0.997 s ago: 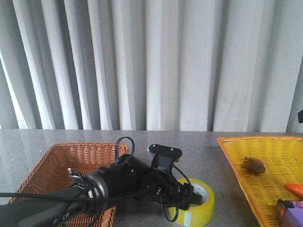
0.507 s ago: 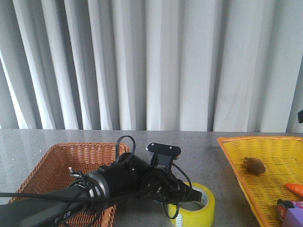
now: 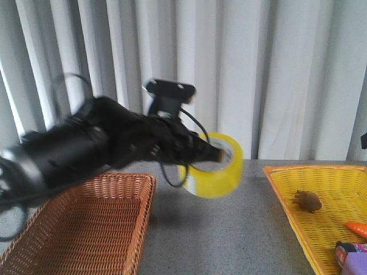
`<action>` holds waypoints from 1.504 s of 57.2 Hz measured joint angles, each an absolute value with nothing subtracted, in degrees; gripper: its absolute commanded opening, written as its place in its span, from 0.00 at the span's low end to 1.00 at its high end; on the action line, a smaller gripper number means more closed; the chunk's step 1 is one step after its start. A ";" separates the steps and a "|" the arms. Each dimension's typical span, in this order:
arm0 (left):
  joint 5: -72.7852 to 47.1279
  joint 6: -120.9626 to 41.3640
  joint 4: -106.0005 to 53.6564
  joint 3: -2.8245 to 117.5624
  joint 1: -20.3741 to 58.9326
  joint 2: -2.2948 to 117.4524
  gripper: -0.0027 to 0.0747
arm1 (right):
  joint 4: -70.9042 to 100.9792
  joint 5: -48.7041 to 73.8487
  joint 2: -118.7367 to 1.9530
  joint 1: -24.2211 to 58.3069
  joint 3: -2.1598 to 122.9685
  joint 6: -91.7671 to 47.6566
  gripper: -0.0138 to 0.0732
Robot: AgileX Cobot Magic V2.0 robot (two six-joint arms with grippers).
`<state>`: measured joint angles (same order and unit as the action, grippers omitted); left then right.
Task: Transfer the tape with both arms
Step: 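Grip the tape roll rim with the left gripper and lift it, then lower the tape roll into the brown basket and open the left gripper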
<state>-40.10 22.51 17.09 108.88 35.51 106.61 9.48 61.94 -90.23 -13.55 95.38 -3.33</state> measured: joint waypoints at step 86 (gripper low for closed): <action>-30.58 28.42 15.91 79.88 10.61 107.53 0.09 | 9.48 61.94 -90.23 -13.55 95.38 -3.33 0.15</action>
